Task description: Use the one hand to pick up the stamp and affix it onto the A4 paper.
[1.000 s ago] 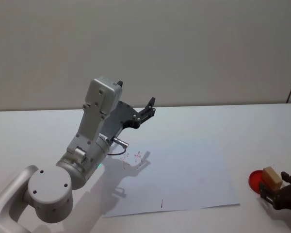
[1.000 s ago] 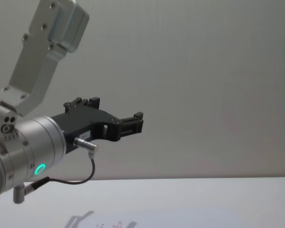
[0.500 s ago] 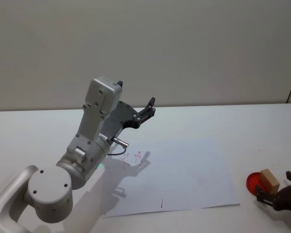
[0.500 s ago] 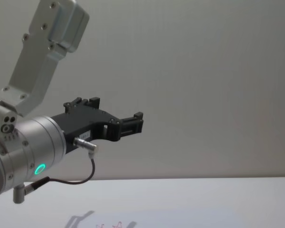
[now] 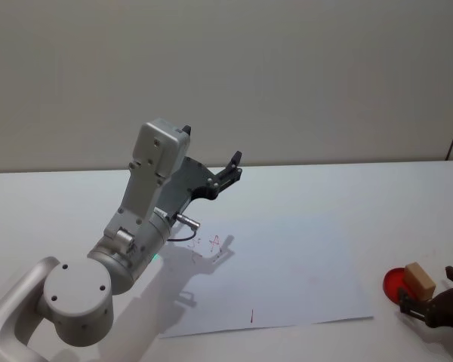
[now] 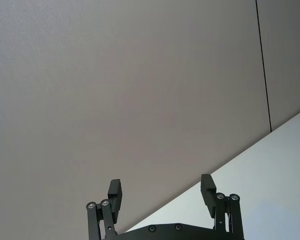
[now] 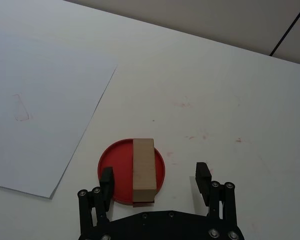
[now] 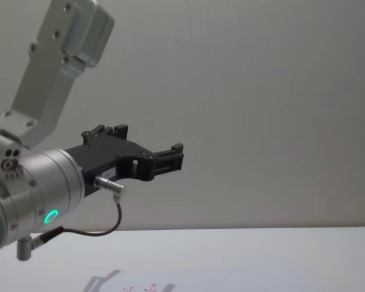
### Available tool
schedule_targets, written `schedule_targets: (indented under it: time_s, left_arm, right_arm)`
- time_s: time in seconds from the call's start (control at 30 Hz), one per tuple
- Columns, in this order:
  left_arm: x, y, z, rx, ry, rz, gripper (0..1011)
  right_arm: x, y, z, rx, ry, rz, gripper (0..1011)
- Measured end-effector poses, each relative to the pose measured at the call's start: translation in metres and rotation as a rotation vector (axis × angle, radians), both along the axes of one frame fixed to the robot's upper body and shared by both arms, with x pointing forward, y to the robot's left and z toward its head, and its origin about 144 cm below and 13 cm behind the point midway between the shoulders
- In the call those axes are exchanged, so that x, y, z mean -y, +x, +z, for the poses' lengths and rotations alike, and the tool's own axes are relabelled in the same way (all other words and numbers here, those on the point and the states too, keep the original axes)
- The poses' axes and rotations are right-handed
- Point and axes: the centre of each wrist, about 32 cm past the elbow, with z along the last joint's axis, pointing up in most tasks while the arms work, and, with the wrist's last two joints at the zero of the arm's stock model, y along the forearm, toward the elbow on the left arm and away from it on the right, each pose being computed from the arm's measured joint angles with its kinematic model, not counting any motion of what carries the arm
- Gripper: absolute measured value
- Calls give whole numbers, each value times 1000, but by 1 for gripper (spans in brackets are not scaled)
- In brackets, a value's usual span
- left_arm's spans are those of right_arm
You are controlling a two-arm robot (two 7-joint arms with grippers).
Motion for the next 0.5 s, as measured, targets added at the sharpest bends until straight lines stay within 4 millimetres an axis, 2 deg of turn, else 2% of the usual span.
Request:
schedule_targets:
  time_s: [0.5]
  left_arm:
    - [0, 0, 0, 0, 0, 0, 1001]
  right_arm:
    - [-1, 1, 1, 12, 6, 1, 1001]
